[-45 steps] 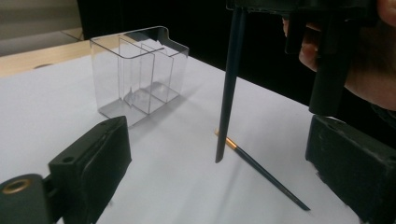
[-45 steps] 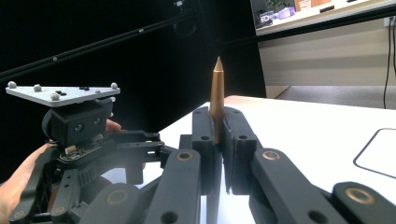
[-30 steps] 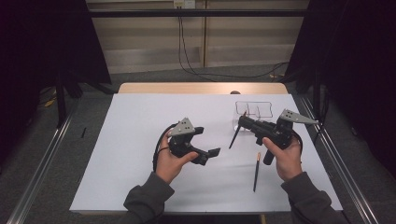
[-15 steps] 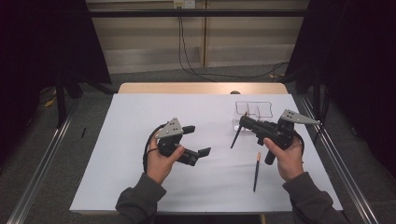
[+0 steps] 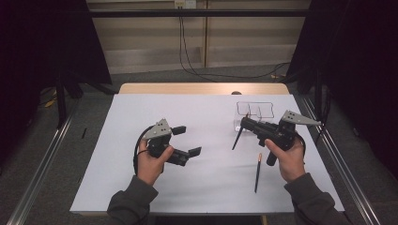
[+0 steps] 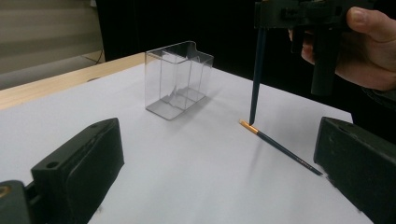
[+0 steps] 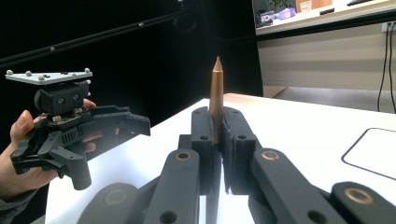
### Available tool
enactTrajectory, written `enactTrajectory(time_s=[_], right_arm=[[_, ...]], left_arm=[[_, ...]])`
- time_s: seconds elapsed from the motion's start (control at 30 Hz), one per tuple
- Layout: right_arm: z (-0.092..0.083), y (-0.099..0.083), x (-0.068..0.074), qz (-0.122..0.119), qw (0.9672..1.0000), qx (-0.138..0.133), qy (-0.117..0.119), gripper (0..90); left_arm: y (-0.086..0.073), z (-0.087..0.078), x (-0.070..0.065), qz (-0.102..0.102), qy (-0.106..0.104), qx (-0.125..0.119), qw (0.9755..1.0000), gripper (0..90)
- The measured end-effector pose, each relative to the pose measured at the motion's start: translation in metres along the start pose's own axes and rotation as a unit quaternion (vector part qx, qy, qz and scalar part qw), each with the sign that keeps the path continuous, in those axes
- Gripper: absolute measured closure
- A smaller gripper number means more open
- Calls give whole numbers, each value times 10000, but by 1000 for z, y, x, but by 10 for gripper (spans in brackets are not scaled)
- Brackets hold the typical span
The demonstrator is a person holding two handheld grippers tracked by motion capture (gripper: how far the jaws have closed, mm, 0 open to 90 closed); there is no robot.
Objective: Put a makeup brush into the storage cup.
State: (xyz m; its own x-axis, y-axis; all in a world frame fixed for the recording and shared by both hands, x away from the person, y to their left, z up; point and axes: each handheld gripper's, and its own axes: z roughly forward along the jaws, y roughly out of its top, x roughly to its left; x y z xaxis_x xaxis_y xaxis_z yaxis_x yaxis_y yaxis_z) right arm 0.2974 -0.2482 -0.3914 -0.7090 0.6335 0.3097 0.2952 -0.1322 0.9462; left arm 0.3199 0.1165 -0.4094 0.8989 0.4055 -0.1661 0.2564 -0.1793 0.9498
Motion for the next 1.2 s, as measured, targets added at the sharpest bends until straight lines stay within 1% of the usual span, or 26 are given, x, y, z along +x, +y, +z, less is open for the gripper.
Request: enactTrajectory(time_s=[0.03, 0.07, 0.1, 0.13, 0.17, 0.2, 0.23, 0.27, 0.3, 0.4, 0.43, 0.53, 0.57, 0.7, 0.73, 0.77, 0.8, 0.83, 0.87, 0.9, 0.93, 0.97, 1.0, 1.07, 1.13, 1.2], right_arm=[[0, 0, 0, -3, 10000, -7, 6, 849], [0, 0, 0, 9, 10000, -8, 18, 850], [0, 0, 0, 8, 10000, -3, 16, 850], [1, 0, 0, 2, 10000, -4, 18, 850], [1, 0, 0, 9, 10000, -5, 22, 849], [1, 0, 0, 8, 10000, -3, 21, 850], [1, 0, 0, -8, 10000, 4, 14, 850], [0, 0, 0, -23, 10000, 20, 13, 850], [0, 0, 1, -27, 10000, 20, 16, 850], [0, 0, 1, -36, 10000, 21, 10, 850], [0, 0, 1, -43, 10000, 19, 13, 849], [0, 1, 1, -73, 10000, 36, 40, 850], [0, 1, 2, -67, 10000, 31, 26, 850], [0, 3, 1, -95, 9999, 28, 29, 849], [0, 3, 1, -95, 9999, 29, 32, 850], [0, 3, 1, -96, 9999, 30, 33, 850], [-1, 3, 1, -118, 9999, 55, 25, 850], [-1, 4, 2, -125, 9999, 45, 16, 850], [-1, 4, 1, -131, 9999, 47, 16, 849], [-1, 4, 1, -136, 9999, 45, 3, 850], [-2, 5, 1, -159, 9999, 55, -16, 850], [-2, 5, 1, -163, 9998, 54, -19, 850], [-3, 5, 0, -144, 9999, 61, -2, 849], [-4, 5, -1, -163, 9998, 51, -46, 850], [-4, 5, -1, -169, 9998, 35, -63, 849], [-5, 5, -2, -173, 9998, 70, -96, 850]], left_arm=[[0, -2, 1, 23, 39, 33, 10000, 13], [0, -3, 2, 34, 37, 12, 10000, 13], [0, -5, 3, -10, 76, -3, 10000, 13], [0, -6, 4, 30, 143, 39, 9999, 13], [-1, -8, 4, -22, 144, 9, 9999, 14], [-1, -10, 6, 11, 140, 12, 9999, 14], [-2, -12, 7, 18, 212, 11, 9998, 14], [-2, -13, 8, -2, 179, -32, 9998, 15], [-3, -16, 9, 13, 207, -8, 9998, 16], [-5, -21, 12, -18, 253, -95, 9996, 17], [-5, -24, 12, -25, 343, -102, 9994, 17], [-6, -29, 14, -45, 348, -234, 9991, 20], [-5, -30, 15, -15, 409, -201, 9990, 20], [-7, -35, 16, -32, 532, -203, 9984, 22], [-8, -36, 17, -22, 527, -198, 9984, 22], [-9, -37, 18, -15, 455, -248, 9987, 22], [-9, -38, 17, -51, 581, -236, 9980, 22], [-10, -39, 18, -25, 569, -212, 9982, 22], [-10, -40, 19, -10, 503, -230, 9985, 22], [-11, -40, 19, -46, 550, -229, 9982, 22], [-11, -40, 19, -29, 576, -207, 9981, 22], [-11, -41, 18, -59, 585, -230, 9980, 22], [-11, -42, 19, -43, 587, -191, 9981, 23], [-12, -42, 19, -56, 620, -195, 9979, 23], [-13, -43, 19, -96, 611, -242, 9978, 22], [-13, -44, 20, -9, 557, -220, 9982, 23]])
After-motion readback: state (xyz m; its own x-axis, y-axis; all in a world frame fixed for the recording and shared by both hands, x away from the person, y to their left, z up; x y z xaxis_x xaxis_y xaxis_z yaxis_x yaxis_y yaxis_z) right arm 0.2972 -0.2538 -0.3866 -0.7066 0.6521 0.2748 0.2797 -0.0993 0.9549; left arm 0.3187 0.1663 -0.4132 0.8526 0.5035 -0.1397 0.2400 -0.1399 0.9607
